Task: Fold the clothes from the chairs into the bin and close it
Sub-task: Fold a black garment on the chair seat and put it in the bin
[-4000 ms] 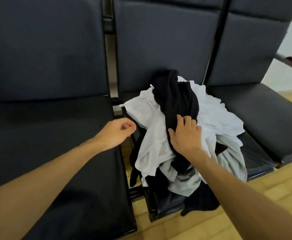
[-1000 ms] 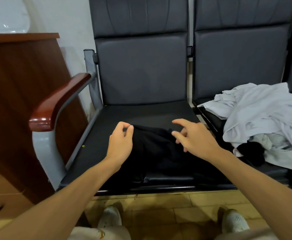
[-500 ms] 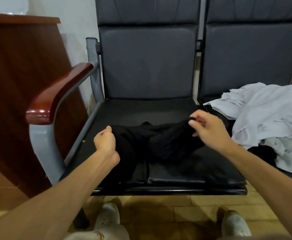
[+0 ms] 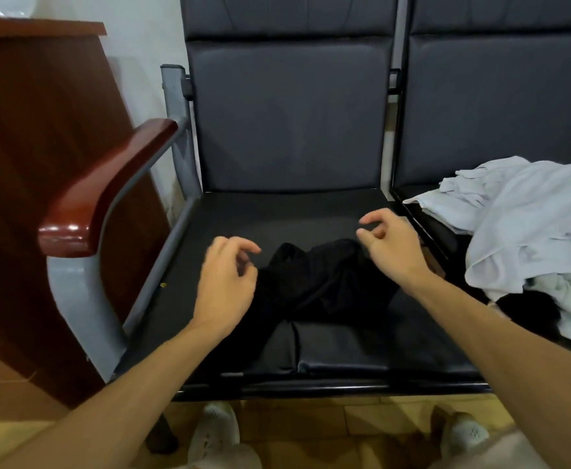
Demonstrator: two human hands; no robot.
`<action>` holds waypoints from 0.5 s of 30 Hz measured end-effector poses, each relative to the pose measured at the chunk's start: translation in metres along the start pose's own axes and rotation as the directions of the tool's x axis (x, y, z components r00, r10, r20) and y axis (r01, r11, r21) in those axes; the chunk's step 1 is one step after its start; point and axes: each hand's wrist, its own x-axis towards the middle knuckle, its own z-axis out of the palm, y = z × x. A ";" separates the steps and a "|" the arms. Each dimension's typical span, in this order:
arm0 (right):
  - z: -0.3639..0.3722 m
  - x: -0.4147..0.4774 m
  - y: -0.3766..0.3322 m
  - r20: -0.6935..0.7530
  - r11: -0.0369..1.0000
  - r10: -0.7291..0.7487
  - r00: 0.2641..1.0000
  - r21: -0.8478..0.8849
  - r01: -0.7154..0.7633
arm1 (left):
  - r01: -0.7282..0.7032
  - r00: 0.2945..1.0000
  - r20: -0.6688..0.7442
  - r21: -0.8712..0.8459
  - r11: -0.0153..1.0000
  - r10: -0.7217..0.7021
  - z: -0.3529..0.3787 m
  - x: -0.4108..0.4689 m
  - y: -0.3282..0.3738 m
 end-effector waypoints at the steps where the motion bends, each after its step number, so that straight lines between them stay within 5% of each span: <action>1: 0.004 -0.003 -0.003 0.121 0.994 -0.094 0.988 -0.044 0.100 | -0.082 0.988 0.127 -0.033 0.996 0.085 -0.001 -0.003 0.002; 4: 0.017 -0.016 -0.006 0.585 0.898 -0.245 0.774 -0.165 0.409 | -0.173 0.827 0.559 0.141 0.975 0.066 0.004 -0.013 0.000; 6: 0.022 -0.022 -0.003 0.751 0.778 -0.167 0.639 -0.298 0.553 | -0.179 0.762 0.645 0.308 0.934 -0.066 0.006 -0.013 -0.011; 9: 0.024 -0.023 0.002 0.703 0.765 -0.127 0.700 -0.380 0.520 | -0.177 0.794 0.597 0.406 0.897 -0.113 0.000 -0.010 -0.021; 15: -0.003 -0.015 -0.002 0.366 0.980 -0.158 0.917 -0.056 0.191 | 0.004 0.916 0.388 0.250 0.968 -0.104 -0.017 -0.009 -0.021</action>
